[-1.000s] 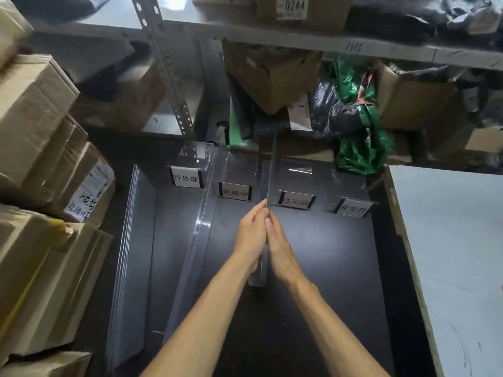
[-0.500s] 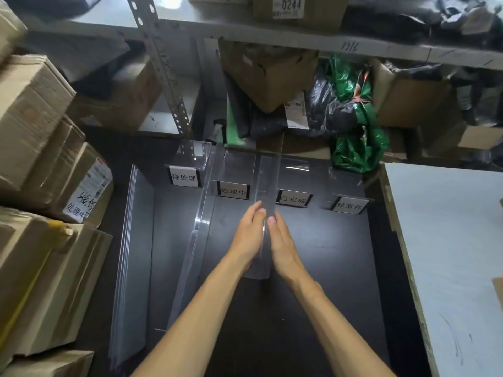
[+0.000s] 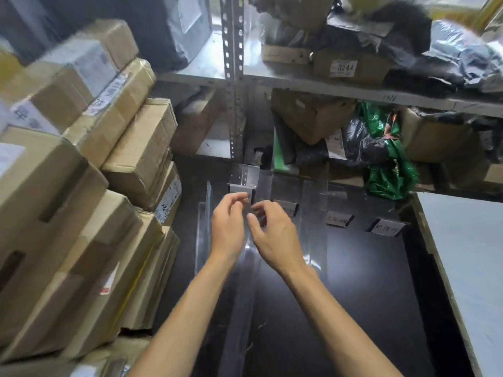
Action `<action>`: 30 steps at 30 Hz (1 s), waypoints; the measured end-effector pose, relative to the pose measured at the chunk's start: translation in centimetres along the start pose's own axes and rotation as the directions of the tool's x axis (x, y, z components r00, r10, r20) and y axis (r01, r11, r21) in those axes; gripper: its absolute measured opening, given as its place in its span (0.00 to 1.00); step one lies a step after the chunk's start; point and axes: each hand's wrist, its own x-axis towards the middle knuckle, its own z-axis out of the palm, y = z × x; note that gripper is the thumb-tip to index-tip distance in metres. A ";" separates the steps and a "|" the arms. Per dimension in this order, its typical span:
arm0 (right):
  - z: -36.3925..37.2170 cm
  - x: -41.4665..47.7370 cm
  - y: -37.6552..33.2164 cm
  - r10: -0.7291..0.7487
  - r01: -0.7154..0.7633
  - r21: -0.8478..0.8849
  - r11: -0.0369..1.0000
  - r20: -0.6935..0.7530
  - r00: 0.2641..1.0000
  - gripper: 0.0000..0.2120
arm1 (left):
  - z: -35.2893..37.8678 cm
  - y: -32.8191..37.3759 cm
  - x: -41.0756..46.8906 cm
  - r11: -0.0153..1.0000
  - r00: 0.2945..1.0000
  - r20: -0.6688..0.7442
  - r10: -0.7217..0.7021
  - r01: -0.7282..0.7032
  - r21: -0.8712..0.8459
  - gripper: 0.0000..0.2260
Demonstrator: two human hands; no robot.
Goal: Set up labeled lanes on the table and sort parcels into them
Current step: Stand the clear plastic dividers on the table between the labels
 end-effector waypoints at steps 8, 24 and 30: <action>10.5 -2.0 -5.5 0.190 -0.046 -0.391 0.919 0.340 0.921 0.17 | -9.3 -5.5 0.2 0.924 0.940 -0.134 -0.314 0.335 0.182 0.14; 11.8 -2.2 -4.1 0.159 -0.094 -0.214 0.972 0.308 0.938 0.15 | -10.8 -7.8 -0.4 0.894 0.899 -0.046 -0.435 0.437 0.101 0.13; 10.8 -1.7 -5.1 0.056 -0.055 -0.011 0.998 0.253 0.966 0.18 | -10.5 -5.9 -0.3 0.916 0.926 -0.022 -0.377 0.376 0.139 0.15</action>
